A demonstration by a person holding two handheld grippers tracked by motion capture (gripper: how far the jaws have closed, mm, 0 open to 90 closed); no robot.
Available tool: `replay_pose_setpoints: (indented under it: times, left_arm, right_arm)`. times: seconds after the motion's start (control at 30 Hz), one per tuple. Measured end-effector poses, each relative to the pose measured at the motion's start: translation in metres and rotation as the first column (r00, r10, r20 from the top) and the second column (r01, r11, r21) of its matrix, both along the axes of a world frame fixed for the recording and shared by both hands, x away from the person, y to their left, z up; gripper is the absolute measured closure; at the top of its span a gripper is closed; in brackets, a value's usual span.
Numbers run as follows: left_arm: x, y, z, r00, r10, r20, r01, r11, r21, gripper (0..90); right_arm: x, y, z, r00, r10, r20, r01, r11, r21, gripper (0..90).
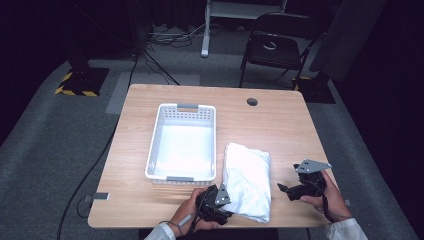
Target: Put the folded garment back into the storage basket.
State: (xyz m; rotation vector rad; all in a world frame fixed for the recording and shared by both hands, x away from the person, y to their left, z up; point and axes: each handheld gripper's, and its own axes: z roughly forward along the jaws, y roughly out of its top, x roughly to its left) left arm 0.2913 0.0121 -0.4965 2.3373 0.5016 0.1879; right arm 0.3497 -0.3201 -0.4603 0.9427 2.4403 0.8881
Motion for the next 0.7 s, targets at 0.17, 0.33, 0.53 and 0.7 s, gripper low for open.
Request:
replay_pose_setpoints:
  times: [0.17, 0.33, 0.53, 0.7]
  left_arm:
    - [0.0, 0.0, 0.0, 1.0, 0.0, 0.001, 0.0, 1.0, -0.002, 37.5]
    - [0.0, 0.0, 0.0, 1.0, 0.001, 0.001, -0.001, 1.0, -0.003, 37.5]
    - [0.0, 0.0, 0.0, 1.0, 0.001, 0.001, -0.001, 1.0, -0.005, 37.4]
    - [0.0, 0.0, 0.0, 1.0, 0.001, 0.002, -0.001, 1.0, -0.005, 37.5]
  right_arm:
    - [0.003, 0.003, 0.003, 1.0, 0.005, 0.004, -0.005, 1.0, -0.002, 3.5]
    - [0.006, 0.008, 0.006, 0.9999, 0.008, 0.006, -0.008, 1.0, -0.002, 3.5]
    - [0.01, 0.013, 0.005, 0.9999, 0.011, 0.003, -0.011, 1.0, -0.001, 3.6]
    - [0.013, 0.017, 0.004, 1.0, 0.002, -0.004, -0.002, 1.0, -0.001, 3.8]
